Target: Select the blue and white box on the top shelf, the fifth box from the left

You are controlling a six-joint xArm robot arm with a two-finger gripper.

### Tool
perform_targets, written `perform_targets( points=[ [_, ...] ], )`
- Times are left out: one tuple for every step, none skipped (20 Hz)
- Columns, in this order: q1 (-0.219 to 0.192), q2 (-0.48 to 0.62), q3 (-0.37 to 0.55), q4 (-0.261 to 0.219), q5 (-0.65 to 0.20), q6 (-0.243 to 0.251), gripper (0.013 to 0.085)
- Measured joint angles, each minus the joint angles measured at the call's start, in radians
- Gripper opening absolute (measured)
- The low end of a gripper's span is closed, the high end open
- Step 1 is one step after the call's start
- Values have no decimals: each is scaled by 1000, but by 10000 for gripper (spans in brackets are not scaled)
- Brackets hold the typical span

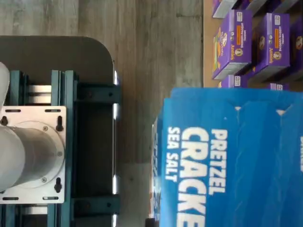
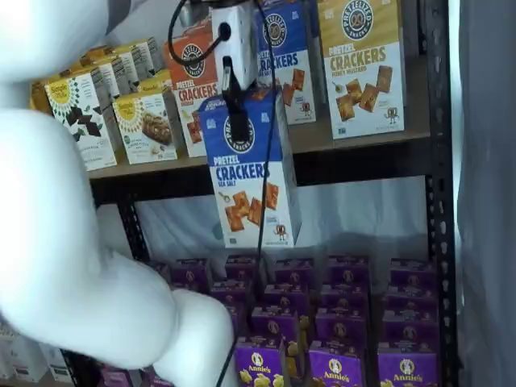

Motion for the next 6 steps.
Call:
perform_targets(
  points=[
    [1, -10, 15, 0, -5, 1, 570],
    [2, -19, 28, 0, -9, 1, 570],
    [3, -27, 41, 0, -13, 2, 570],
    [4, -33, 49, 0, -15, 2, 570],
    [4, -40, 60, 2, -19, 2, 570],
    [4, -44, 67, 3, -20, 3, 570]
  ],
)
